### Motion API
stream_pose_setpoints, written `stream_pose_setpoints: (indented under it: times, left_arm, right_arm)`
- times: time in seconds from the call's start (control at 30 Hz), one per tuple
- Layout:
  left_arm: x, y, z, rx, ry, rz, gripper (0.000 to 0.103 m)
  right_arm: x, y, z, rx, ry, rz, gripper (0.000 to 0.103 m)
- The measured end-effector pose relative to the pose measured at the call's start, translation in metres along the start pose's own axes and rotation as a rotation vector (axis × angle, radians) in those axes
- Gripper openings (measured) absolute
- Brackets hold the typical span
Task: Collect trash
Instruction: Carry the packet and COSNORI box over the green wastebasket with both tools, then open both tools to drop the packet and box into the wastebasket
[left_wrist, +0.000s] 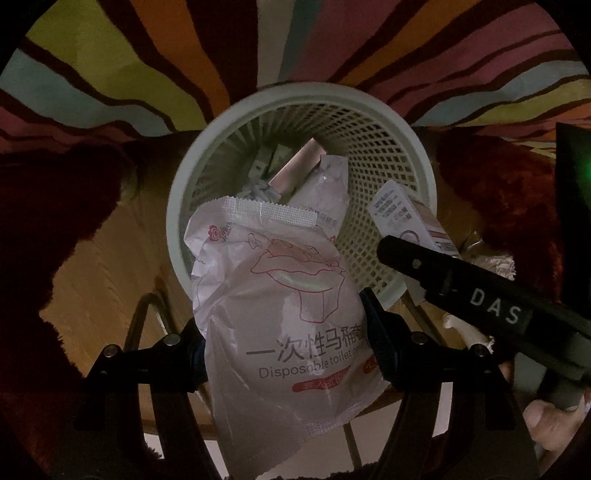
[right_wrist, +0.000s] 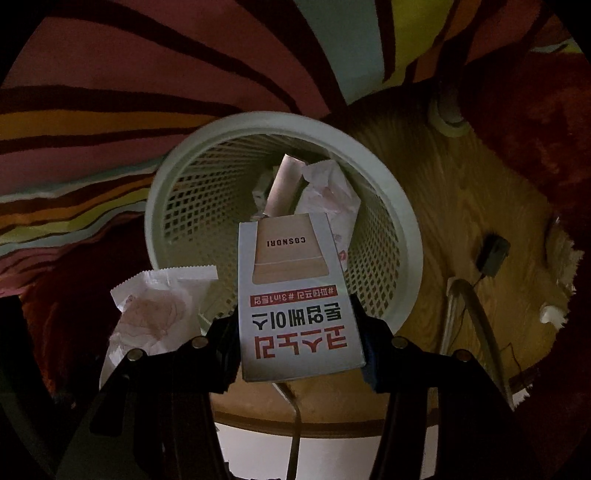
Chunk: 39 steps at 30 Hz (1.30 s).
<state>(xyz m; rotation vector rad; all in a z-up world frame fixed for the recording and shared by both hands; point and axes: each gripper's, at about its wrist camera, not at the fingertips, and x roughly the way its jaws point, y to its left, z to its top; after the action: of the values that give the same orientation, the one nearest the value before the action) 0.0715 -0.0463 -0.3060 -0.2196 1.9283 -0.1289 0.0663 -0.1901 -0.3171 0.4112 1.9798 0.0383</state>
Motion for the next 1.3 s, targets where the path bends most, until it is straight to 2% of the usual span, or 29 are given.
stream_pose_setpoints:
  times: [0.43,0.63,0.7,0.73,0.77,0.87,0.93,1.3]
  left_arm:
    - [0.027,0.003,0.009,-0.034,0.077,0.022,0.07]
    - [0.031,0.005,0.011,-0.038,0.076,0.055,0.073]
    - [0.031,0.006,0.011,-0.046,0.08,0.057,0.078]
    - [0.032,0.006,0.011,-0.048,0.079,0.058,0.078]
    - [0.032,0.006,0.012,-0.049,0.076,0.059,0.078]
    - [0.031,0.007,0.013,-0.051,0.07,0.06,0.079]
    - [0.031,0.007,0.013,-0.051,0.073,0.057,0.087]
    - [0.028,0.009,0.011,-0.046,0.057,0.05,0.087]
  right_arm:
    - [0.01,0.001,0.002,-0.005,0.034,-0.012,0.05]
    - [0.009,0.002,0.002,-0.012,0.037,-0.011,0.05]
    - [0.01,0.002,0.003,-0.008,0.04,-0.013,0.059]
    - [0.01,0.001,0.003,-0.007,0.041,-0.015,0.073]
    - [0.011,0.002,0.003,-0.004,0.04,-0.015,0.079]
    - [0.013,0.004,0.004,0.001,0.038,-0.018,0.081]
    - [0.014,0.005,0.004,0.001,0.042,-0.023,0.084]
    - [0.013,0.003,0.005,-0.009,0.039,-0.039,0.084]
